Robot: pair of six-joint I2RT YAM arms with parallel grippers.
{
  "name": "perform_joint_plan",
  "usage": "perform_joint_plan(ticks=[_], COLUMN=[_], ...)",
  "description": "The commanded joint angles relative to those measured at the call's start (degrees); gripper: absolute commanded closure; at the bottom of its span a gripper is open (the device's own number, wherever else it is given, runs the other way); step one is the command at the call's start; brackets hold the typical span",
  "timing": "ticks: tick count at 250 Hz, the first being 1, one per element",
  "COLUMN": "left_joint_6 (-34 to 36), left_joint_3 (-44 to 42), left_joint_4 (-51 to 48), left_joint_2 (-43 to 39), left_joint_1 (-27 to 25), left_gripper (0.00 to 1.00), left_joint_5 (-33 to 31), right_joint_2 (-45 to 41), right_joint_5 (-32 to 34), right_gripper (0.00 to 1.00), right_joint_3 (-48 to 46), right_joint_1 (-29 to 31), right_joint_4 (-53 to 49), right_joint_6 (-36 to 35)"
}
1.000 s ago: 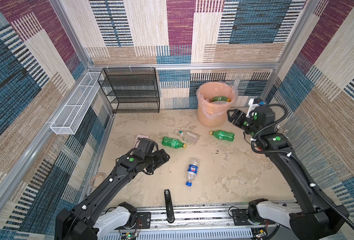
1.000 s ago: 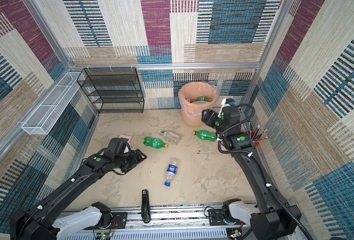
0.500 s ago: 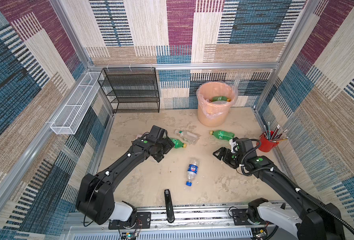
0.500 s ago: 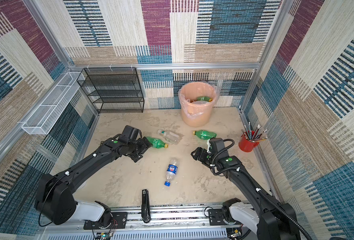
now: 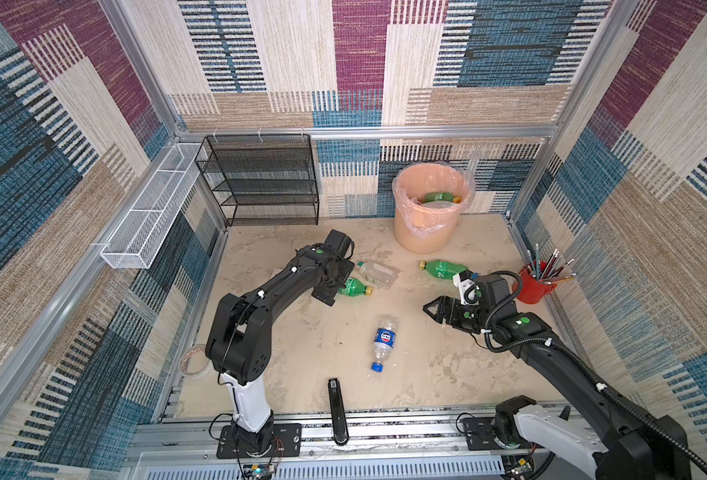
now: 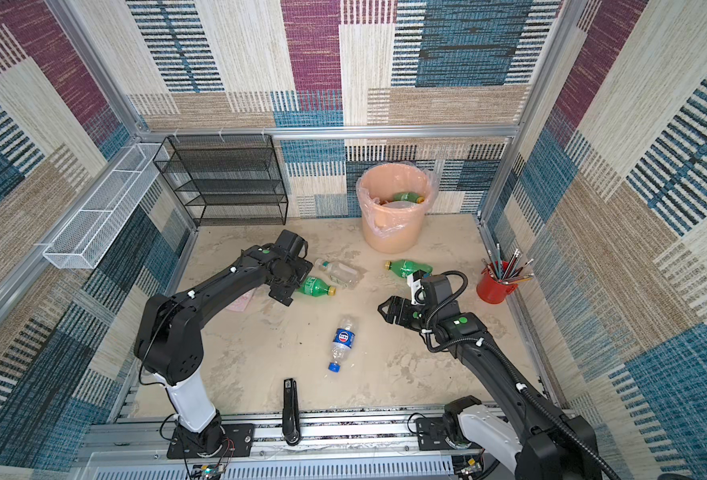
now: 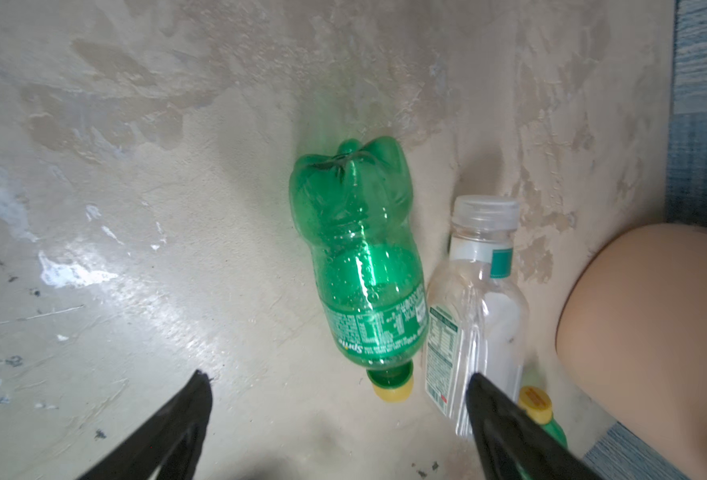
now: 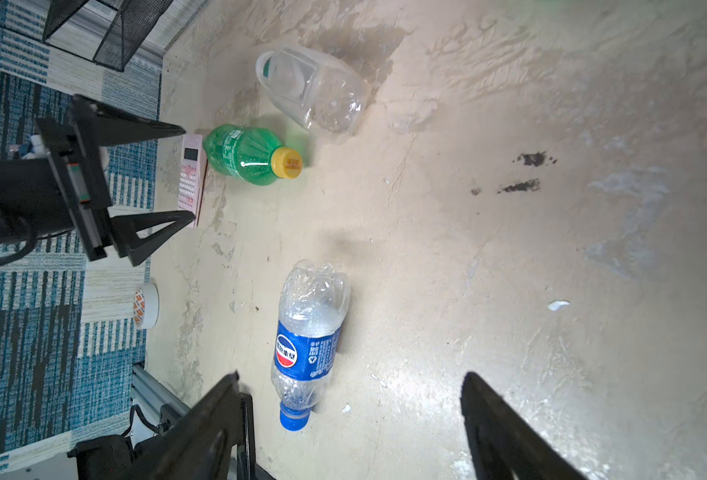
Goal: Throw the plastic bottles in the bin
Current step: 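Grasp the large green bottle with the left gripper while the right gripper approaches another, then lift the large green bottle toward the right gripper while the right gripper reaches for it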
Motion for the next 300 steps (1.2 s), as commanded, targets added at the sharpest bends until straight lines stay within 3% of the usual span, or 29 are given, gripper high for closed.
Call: perform_joint_plan(ticks=[1,98,150,213,300], left_joint_6=[-3.9,-4.9,-1.0,5.2,17.7], left_joint_3=[2.6,4.6,3.5,-4.2,-14.6], left_joint_4=[-1.3,4.9,7.7,15.1,24.0], left_joint_2=[3.1,11.6,11.7,6.5,-5.1], left_joint_1=[0.0,1.7,2.4,2.5,1.4], left_gripper=[0.04,0.14,0.30,0.55,0.50], left_joint_5=[-1.1,1.6,2.6,5.6,9.1], right_joint_2=[-0.9,-0.9,-0.2,1.5,1.6], right_joint_5=[0.8,2.6,3.3,2.7,1.3], right_gripper=[0.15,0.15,0.16,0.16,0.17], right_joint_3=[0.5,0.6,1.6,3.3,4.0], right_joint_1=[0.1,0.0,0.0,-0.4,-2.0], right_joint_4=[-0.6,-1.8,-1.9,-1.3,-0.4], right_joint_6=[-2.0,-1.1,-1.1,-1.4,-2.3])
